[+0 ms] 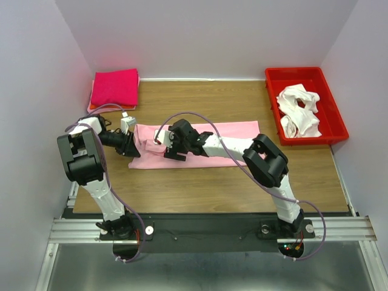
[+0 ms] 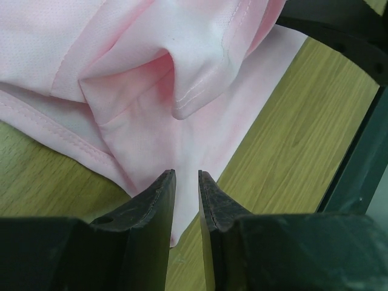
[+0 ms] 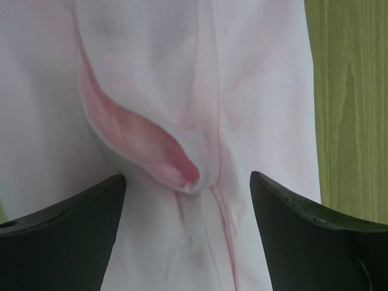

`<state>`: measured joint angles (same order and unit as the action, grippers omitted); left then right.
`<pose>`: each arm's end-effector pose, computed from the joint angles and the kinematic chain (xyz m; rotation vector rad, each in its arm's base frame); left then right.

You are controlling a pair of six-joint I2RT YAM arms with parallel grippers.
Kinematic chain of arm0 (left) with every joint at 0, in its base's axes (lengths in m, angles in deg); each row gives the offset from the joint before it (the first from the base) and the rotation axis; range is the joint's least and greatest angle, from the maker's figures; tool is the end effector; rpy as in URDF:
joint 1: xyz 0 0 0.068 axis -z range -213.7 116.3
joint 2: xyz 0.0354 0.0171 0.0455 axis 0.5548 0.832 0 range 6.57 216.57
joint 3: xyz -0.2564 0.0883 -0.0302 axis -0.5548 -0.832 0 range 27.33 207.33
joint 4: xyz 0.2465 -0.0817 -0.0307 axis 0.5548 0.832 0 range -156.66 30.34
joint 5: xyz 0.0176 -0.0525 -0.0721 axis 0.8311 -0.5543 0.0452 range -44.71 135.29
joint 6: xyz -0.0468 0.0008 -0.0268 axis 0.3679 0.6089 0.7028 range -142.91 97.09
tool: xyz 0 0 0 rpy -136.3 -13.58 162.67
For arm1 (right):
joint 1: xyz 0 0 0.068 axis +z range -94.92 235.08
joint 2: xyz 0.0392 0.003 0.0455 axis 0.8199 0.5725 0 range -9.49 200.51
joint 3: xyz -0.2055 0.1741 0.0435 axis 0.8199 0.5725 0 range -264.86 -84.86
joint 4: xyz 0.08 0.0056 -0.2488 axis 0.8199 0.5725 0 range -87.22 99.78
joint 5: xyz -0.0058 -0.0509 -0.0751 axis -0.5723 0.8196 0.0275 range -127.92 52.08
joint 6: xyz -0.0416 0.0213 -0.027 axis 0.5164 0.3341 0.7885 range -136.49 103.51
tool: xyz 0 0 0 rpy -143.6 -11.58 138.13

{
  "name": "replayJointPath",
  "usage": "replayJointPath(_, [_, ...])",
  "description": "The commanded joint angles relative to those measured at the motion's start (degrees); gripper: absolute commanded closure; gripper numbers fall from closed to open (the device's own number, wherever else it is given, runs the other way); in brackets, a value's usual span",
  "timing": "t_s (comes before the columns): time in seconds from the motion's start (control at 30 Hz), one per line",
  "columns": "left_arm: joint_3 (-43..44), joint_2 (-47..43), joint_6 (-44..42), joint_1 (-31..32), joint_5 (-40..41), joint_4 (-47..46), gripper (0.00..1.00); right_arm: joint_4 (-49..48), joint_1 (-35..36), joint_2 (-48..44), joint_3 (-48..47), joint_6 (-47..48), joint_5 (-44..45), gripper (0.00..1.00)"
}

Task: Fold and stack the t-shirts
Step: Fold the tshirt

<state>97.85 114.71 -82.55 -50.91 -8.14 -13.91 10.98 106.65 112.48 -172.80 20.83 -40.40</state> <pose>0.3258 0.0710 0.1672 0.8643 2.2372 -0.9505 0.2956 0.3750 0.1763 -1.6358 1.6362 0.1767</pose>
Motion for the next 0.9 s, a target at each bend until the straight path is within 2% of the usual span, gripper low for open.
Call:
replayJointPath(0.0, [-0.1,-0.7,0.7,0.2,-0.4,0.0,0.67,-6.4,-0.1,3.0,-5.0,-0.6,5.8,0.12])
replayJointPath(0.13, [-0.6,-0.8,0.7,0.2,0.1,-0.4,0.67,-6.8,-1.9,3.7,-8.5,-9.1,6.3,0.12])
replayJointPath(0.27, [-1.3,-1.2,0.9,0.2,0.7,-0.8,0.67,-5.4,-4.5,2.1,-8.9,-17.4,2.8,0.11])
replayJointPath(0.57, [-0.1,-1.7,6.3,0.6,-0.4,-5.6,0.69,-1.7,-7.4,1.6,-6.5,-21.6,-3.0,0.09])
replayJointPath(0.73, [-0.7,-1.9,5.8,1.7,-1.6,-3.6,0.58,-1.0,-8.5,-0.4,-4.4,-25.3,-4.1,0.09])
replayJointPath(0.87, [-2.6,-2.9,6.5,2.7,-1.7,-4.6,0.57,1.3,-8.7,-3.5,-3.6,-29.7,-6.4,0.09])
